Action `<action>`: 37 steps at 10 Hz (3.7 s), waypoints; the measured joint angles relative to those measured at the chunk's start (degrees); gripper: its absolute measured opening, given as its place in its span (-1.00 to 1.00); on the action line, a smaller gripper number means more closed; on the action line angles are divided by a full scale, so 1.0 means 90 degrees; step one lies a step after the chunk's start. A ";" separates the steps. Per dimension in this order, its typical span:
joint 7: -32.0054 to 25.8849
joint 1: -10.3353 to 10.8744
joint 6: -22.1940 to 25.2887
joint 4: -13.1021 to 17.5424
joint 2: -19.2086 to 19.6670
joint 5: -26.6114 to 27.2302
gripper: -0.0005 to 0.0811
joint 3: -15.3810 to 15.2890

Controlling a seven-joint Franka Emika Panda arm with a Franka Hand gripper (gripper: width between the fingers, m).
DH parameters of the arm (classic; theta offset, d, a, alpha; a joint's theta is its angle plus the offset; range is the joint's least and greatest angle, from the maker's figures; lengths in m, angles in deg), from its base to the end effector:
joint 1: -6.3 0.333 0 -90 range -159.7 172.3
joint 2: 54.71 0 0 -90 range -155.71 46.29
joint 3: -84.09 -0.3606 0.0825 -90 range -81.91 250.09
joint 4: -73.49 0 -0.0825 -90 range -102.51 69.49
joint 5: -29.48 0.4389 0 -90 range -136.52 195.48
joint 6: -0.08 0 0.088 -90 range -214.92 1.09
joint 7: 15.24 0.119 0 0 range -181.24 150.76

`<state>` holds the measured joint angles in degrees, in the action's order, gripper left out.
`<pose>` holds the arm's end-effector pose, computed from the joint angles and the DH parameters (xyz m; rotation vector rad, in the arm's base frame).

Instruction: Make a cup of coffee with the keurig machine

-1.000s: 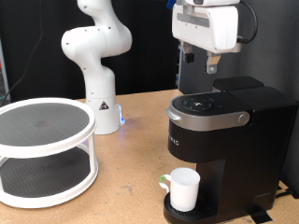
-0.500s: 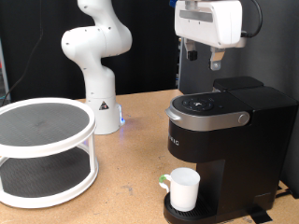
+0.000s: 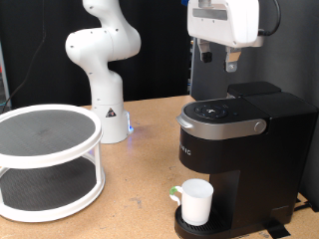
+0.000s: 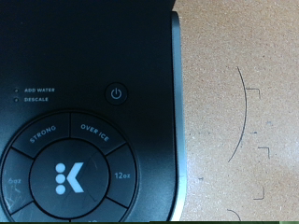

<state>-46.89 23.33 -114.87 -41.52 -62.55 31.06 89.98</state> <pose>0.5689 0.1116 0.5444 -2.9095 -1.1233 -0.2185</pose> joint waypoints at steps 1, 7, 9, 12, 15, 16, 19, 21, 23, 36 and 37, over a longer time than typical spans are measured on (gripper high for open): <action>0.0065 0.0000 0.0000 -0.0001 0.0000 -0.0001 0.98 0.0000; 0.0186 0.0000 -0.0099 -0.0172 0.0075 -0.0084 0.92 -0.0013; 0.0258 0.0000 -0.0242 -0.0318 0.0091 -0.0190 0.60 -0.0042; 0.0308 0.0000 -0.0551 -0.0647 0.0102 -0.0298 -0.27 -0.0098; 0.0430 0.0001 -0.0889 -0.0990 0.0109 -0.0413 -0.90 -0.0178; 0.0448 0.0001 -0.1004 -0.1082 0.0110 -0.0416 -0.90 -0.0202; 0.0506 0.0001 -0.1176 -0.1237 0.0111 -0.0417 -0.98 -0.0243; 0.0555 -0.0002 -0.1218 -0.1274 0.0138 -0.0421 -0.98 -0.0243; 0.0608 -0.0011 -0.1252 -0.1273 0.0232 -0.0425 -0.98 -0.0236; 0.0615 -0.0027 -0.1049 -0.1116 0.0395 -0.0599 -0.98 -0.0248; 0.0616 -0.0027 -0.0969 -0.1071 0.0423 -0.0601 -0.98 -0.0248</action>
<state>-41.35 23.09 -123.58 -51.17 -58.74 25.65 87.75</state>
